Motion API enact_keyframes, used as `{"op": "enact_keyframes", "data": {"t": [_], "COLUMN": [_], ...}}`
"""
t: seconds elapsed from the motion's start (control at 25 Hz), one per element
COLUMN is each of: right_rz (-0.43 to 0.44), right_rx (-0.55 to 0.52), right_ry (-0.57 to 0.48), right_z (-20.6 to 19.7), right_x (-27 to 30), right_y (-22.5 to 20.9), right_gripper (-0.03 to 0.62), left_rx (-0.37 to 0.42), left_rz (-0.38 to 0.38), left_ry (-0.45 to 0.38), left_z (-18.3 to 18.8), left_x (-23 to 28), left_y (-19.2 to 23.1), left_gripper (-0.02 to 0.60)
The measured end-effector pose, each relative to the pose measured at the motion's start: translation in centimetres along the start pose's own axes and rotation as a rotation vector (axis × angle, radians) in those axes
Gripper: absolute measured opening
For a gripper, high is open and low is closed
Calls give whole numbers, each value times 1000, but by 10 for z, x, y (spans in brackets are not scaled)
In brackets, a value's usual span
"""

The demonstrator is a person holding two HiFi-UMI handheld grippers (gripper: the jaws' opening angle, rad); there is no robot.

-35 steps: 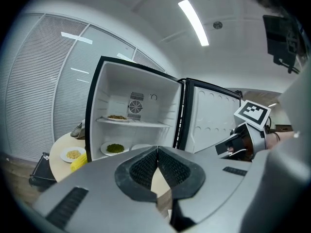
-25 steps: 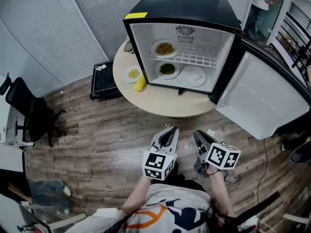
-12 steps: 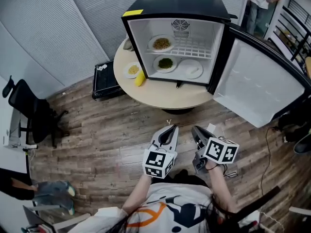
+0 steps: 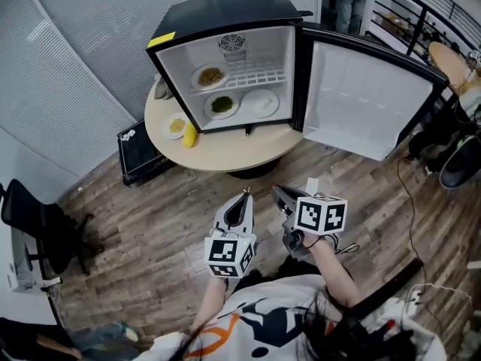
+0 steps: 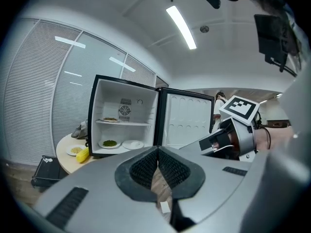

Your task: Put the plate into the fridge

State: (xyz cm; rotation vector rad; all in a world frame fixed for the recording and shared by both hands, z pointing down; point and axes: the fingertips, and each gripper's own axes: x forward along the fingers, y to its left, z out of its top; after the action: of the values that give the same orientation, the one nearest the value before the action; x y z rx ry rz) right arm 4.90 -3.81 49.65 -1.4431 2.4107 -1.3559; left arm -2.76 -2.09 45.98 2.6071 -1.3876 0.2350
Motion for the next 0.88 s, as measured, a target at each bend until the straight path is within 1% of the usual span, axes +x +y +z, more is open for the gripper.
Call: {"op": "enact_keyframes", "data": {"t": [0.2,0.44,0.88], "right_rz": [5,-26,-36], "right_rx": [22,25,28], "right_ry": [2,-11,-17], "right_z": [-18,-33,-45], "right_x": [2,-4,-4], "right_y": [15,24,37], "right_gripper": [38,37,37], "left_rx": [-3,-7,1], "left_rz": [-12,-31,-44], "left_ry": [-6,0,-17], "left_z": [0,-8,-5], "left_x": [-18,-37,-54], "left_y": [11,15,20], "left_gripper": [12,12,12]}}
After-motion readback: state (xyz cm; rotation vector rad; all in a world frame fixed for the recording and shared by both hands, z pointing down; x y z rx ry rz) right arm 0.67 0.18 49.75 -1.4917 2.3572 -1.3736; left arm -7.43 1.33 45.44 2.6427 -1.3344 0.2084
